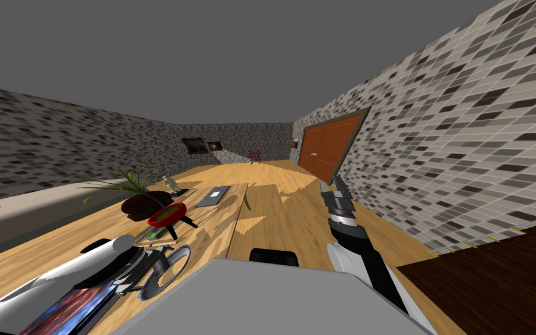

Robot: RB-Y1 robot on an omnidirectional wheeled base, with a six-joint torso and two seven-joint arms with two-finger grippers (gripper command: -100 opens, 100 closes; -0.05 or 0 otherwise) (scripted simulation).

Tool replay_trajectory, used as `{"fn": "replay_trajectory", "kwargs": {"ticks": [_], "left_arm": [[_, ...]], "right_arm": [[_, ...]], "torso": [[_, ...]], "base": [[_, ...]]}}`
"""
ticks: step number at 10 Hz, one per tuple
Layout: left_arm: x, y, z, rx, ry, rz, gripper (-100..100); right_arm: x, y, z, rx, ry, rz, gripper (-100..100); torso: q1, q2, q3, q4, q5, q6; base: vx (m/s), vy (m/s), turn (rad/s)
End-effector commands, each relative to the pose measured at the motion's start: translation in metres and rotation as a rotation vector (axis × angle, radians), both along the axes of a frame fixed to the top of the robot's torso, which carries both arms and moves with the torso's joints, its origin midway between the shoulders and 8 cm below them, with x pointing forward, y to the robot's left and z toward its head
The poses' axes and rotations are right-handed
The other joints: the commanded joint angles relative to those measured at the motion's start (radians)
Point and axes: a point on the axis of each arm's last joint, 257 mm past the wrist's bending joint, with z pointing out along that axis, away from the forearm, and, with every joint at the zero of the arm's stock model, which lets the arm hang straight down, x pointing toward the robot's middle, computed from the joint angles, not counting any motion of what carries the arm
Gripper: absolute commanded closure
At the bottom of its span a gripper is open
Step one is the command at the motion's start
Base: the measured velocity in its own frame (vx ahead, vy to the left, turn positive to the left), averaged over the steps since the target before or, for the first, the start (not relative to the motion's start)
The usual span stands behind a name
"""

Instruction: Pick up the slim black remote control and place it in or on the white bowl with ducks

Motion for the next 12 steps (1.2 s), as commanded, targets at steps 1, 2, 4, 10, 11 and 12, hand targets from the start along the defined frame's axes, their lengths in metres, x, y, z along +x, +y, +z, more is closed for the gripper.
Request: {"fn": "replay_trajectory", "kwargs": {"ticks": [1,2,4,10,11,12], "left_arm": [[0.000,0.000,0.000,0.000,0.000,0.000,-100],[0.000,0.000,0.000,0.000,0.000,0.000,-100],[0.000,0.000,0.000,0.000,0.000,0.000,0],[0.008,0.021,0.055,0.008,-0.008,-0.032,-100],[0.008,0.021,0.056,0.007,-0.007,-0.033,0],[0.008,0.021,0.056,0.007,-0.007,-0.033,0]], "right_arm": [[0.000,0.000,0.000,0.000,0.000,0.000,0],[0.000,0.000,0.000,0.000,0.000,0.000,0],[0.000,0.000,0.000,0.000,0.000,0.000,0],[0.000,0.000,0.000,0.000,0.000,0.000,0],[0.000,0.000,0.000,0.000,0.000,0.000,0],[0.000,0.000,0.000,0.000,0.000,0.000,0]], "torso": [[0.000,0.000,0.000,0.000,0.000,0.000],[0.000,0.000,0.000,0.000,0.000,0.000],[0.000,0.000,0.000,0.000,0.000,0.000],[-0.005,-0.001,-0.001,0.000,-0.001,0.000],[-0.003,-0.001,-0.001,0.000,-0.001,0.000],[-0.001,-0.001,0.000,0.000,0.000,0.000]], "base": [[0.000,0.000,0.000],[0.000,0.000,0.000],[0.000,0.000,0.000],[0.017,-0.046,0.066],[0.001,-0.006,-0.002],[0.000,0.000,0.000]]}}
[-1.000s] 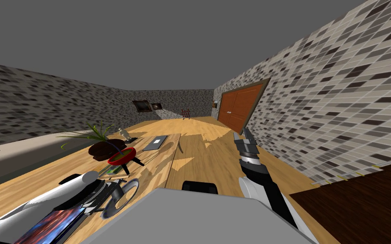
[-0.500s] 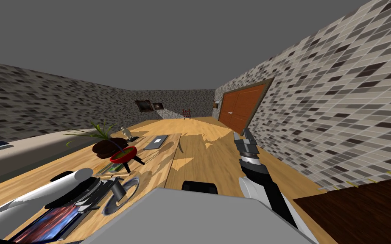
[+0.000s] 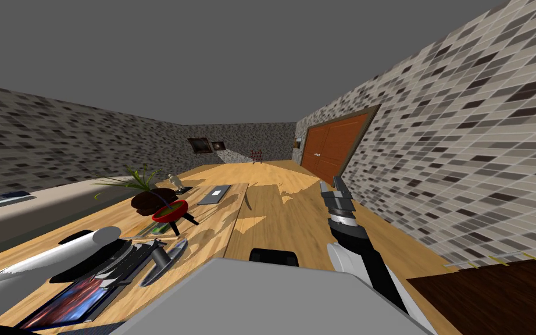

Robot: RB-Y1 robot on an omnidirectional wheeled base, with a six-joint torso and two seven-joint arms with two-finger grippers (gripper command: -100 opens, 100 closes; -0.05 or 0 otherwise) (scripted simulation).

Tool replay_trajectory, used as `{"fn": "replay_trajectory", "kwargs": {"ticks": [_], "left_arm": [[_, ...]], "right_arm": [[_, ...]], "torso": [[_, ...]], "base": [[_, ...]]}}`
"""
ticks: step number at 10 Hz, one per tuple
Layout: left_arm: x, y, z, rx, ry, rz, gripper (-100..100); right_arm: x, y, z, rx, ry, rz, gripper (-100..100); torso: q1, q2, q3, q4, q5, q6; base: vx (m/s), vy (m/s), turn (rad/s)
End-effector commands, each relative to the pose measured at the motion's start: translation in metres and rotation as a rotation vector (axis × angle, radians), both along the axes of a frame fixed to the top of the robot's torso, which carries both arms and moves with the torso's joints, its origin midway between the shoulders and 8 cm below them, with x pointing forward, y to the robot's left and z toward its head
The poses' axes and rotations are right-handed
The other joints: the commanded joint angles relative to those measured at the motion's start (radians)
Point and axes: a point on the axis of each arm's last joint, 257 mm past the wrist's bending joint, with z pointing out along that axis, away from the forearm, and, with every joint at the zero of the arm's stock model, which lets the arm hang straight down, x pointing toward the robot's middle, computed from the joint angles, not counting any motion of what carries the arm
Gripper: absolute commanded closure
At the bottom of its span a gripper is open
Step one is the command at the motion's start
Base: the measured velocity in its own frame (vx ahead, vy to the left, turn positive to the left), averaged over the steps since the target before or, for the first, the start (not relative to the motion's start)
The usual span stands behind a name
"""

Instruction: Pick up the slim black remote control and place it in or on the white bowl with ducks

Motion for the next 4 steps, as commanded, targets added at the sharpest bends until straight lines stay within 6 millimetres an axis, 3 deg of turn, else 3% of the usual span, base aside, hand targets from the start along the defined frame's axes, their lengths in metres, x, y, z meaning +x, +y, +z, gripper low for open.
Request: {"fn": "replay_trajectory", "kwargs": {"ticks": [1,4], "left_arm": [[0.0000,0.0000,0.0000,0.000,0.000,0.000,0],[0.0000,0.0000,0.0000,0.000,0.000,0.000,0]], "right_arm": [[0.0000,0.0000,0.0000,0.000,0.000,0.000,0],[0.0000,0.0000,0.0000,0.000,0.000,0.000,0]], "torso": [[0.000,0.000,0.000,0.000,0.000,0.000],[0.000,0.000,0.000,0.000,0.000,0.000]], "base": [[0.000,0.000,0.000],[0.000,0.000,0.000]]}}
